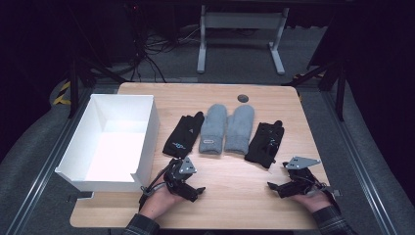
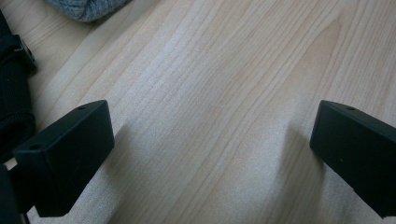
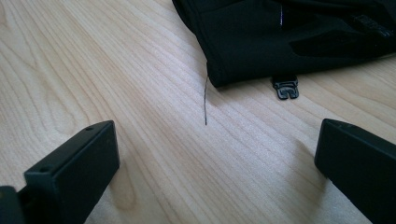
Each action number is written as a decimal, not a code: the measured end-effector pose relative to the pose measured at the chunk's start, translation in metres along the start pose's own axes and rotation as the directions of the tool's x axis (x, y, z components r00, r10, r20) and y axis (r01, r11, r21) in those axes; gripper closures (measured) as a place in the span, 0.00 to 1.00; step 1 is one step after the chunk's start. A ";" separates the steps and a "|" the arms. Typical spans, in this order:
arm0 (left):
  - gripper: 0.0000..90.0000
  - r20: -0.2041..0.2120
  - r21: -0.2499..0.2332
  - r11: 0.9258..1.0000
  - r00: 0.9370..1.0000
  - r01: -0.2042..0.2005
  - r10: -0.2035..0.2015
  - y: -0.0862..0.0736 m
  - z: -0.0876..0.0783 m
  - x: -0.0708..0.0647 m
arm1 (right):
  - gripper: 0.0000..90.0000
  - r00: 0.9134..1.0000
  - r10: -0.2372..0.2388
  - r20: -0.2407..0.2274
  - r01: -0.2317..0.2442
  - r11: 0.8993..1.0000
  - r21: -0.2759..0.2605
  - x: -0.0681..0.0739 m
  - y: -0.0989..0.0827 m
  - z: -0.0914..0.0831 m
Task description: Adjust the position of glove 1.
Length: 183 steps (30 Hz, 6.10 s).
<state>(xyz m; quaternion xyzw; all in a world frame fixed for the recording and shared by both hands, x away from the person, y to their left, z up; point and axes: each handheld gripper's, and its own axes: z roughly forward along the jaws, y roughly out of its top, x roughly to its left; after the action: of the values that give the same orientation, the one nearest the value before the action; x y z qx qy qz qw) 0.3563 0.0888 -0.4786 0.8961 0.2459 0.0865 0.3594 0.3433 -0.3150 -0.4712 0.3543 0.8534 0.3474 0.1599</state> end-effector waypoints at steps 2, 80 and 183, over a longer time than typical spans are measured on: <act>0.00 0.000 0.000 1.000 1.000 0.000 0.000 0.000 0.000 0.000 | 0.00 1.000 0.000 0.000 0.000 1.000 0.000 0.000 0.000 0.000; 0.87 -0.145 0.050 0.986 0.978 0.157 -0.148 0.035 -0.020 0.006 | 0.00 1.000 -0.007 -0.006 0.007 1.000 -0.001 -0.001 0.000 0.000; 0.56 0.241 0.011 0.996 0.967 -0.091 0.086 0.089 0.007 -0.022 | 0.00 1.000 -0.007 -0.007 0.007 1.000 -0.001 -0.001 0.000 0.000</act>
<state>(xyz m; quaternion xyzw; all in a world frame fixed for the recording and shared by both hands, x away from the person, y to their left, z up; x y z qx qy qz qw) 0.3732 0.0183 -0.4218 0.9139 0.1612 -0.0094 0.3724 0.3444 -0.3153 -0.4712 0.3500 0.8549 0.3486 0.1584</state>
